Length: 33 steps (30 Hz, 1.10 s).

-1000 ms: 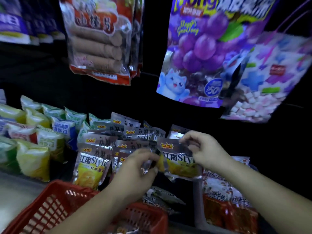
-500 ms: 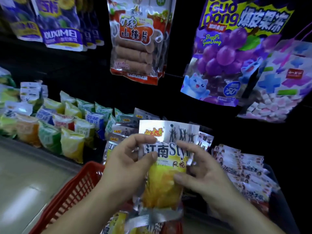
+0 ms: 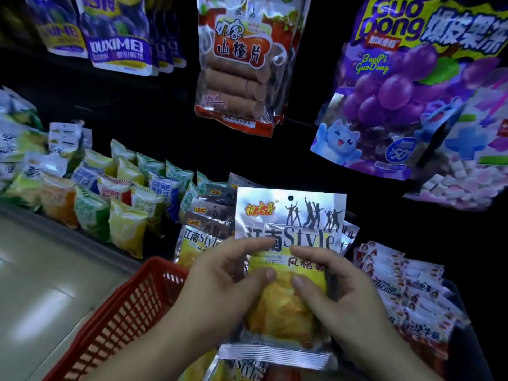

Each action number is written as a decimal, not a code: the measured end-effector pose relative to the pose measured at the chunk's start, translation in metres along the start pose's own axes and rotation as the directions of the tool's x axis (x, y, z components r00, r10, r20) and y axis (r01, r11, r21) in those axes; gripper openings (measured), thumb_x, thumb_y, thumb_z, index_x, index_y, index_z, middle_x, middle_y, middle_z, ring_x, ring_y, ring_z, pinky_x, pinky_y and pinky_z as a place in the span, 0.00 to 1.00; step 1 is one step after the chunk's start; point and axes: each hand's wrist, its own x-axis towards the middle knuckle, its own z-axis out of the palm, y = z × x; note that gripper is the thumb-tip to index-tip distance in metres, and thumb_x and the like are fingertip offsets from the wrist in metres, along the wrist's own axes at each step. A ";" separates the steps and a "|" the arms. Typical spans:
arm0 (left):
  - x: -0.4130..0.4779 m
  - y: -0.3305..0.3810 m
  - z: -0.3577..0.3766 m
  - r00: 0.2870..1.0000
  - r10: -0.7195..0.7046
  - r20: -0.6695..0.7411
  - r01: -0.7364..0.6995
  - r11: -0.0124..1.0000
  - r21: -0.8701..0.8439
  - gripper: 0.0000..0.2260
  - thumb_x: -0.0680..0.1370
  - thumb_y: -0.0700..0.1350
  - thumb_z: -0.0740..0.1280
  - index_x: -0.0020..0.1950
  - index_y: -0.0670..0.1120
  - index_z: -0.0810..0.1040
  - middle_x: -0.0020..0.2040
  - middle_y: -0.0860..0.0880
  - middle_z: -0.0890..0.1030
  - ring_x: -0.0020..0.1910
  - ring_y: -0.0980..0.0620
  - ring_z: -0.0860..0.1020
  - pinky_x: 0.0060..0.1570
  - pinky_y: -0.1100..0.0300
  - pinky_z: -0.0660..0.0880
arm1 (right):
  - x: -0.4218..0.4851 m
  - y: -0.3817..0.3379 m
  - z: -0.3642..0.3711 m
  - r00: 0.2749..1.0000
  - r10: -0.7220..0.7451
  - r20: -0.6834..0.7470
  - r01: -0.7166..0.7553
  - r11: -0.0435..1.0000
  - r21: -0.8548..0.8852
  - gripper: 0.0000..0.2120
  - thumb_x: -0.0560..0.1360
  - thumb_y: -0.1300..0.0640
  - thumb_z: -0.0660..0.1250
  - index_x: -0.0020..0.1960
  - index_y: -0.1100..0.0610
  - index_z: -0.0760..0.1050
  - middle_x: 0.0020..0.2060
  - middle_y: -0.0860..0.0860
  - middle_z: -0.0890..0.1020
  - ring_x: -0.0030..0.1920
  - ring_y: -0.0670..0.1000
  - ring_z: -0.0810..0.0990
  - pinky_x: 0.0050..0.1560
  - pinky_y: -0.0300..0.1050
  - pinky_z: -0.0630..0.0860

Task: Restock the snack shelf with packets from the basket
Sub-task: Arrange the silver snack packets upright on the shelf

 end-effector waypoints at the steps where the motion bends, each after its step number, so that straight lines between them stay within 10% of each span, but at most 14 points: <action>1: 0.000 -0.003 -0.002 0.999 0.046 -0.020 -0.045 0.996 0.078 0.17 0.74 0.39 0.77 0.53 0.62 0.87 0.34 0.57 0.74 0.33 0.58 0.73 0.36 0.63 0.73 | -0.001 0.003 0.000 1.000 -0.017 -0.008 0.017 0.999 -0.034 0.19 0.74 0.54 0.75 0.58 0.33 0.81 0.58 0.38 0.82 0.64 0.40 0.78 0.64 0.47 0.77; 5: -0.001 -0.009 -0.004 0.977 0.213 -0.006 -0.196 0.909 0.367 0.17 0.75 0.44 0.76 0.59 0.62 0.84 0.41 0.58 0.76 0.38 0.54 0.77 0.37 0.66 0.73 | -0.004 0.011 0.004 0.994 -0.086 -0.063 0.076 0.987 -0.144 0.30 0.76 0.64 0.74 0.64 0.31 0.78 0.58 0.34 0.79 0.64 0.41 0.78 0.65 0.45 0.77; 10: -0.004 -0.009 -0.003 0.998 0.005 -0.062 0.005 0.986 0.165 0.23 0.75 0.47 0.76 0.65 0.68 0.78 0.38 0.56 0.74 0.36 0.60 0.77 0.35 0.68 0.70 | -0.004 0.006 0.005 0.997 -0.066 -0.041 0.061 0.993 -0.104 0.37 0.77 0.61 0.72 0.70 0.24 0.65 0.71 0.22 0.64 0.75 0.28 0.58 0.71 0.26 0.60; 13: -0.004 -0.006 0.000 0.992 -0.104 -0.067 0.106 0.994 0.018 0.30 0.72 0.51 0.77 0.69 0.72 0.73 0.58 0.53 0.81 0.58 0.53 0.80 0.53 0.59 0.80 | -0.004 0.007 0.005 0.998 -0.044 -0.043 0.039 0.993 -0.115 0.37 0.77 0.60 0.72 0.70 0.23 0.64 0.72 0.23 0.63 0.76 0.30 0.57 0.77 0.38 0.63; 16: -0.004 -0.005 -0.003 0.988 -0.155 -0.009 0.154 0.987 -0.042 0.33 0.71 0.55 0.78 0.72 0.71 0.68 0.59 0.57 0.81 0.55 0.49 0.83 0.49 0.46 0.83 | -0.001 0.005 0.003 0.990 -0.013 -0.138 0.004 0.998 -0.070 0.34 0.75 0.53 0.72 0.71 0.25 0.64 0.74 0.25 0.63 0.76 0.32 0.59 0.78 0.48 0.64; 21: -0.010 -0.001 -0.003 0.969 -0.183 0.168 0.189 0.982 -0.022 0.33 0.75 0.46 0.77 0.67 0.76 0.66 0.63 0.71 0.76 0.60 0.73 0.75 0.49 0.77 0.74 | 0.004 0.004 -0.004 0.966 0.025 -0.256 -0.006 0.997 0.077 0.33 0.70 0.50 0.75 0.70 0.30 0.69 0.65 0.23 0.67 0.60 0.19 0.67 0.63 0.35 0.74; 26: -0.010 -0.005 -0.010 0.982 -0.188 0.004 0.188 0.981 -0.057 0.36 0.74 0.50 0.77 0.72 0.76 0.63 0.67 0.72 0.71 0.69 0.65 0.69 0.66 0.61 0.72 | 0.002 0.003 -0.010 0.989 0.127 0.073 -0.137 0.977 0.165 0.39 0.69 0.65 0.79 0.71 0.34 0.73 0.65 0.32 0.77 0.59 0.46 0.85 0.56 0.50 0.84; 33: -0.009 -0.003 -0.015 0.991 -0.080 0.104 0.076 0.996 0.040 0.32 0.75 0.40 0.76 0.72 0.68 0.72 0.72 0.57 0.76 0.72 0.59 0.72 0.69 0.58 0.73 | 0.008 0.018 -0.019 0.981 0.193 -0.021 -0.186 0.965 0.184 0.28 0.68 0.63 0.79 0.62 0.39 0.82 0.65 0.45 0.81 0.57 0.51 0.86 0.61 0.56 0.81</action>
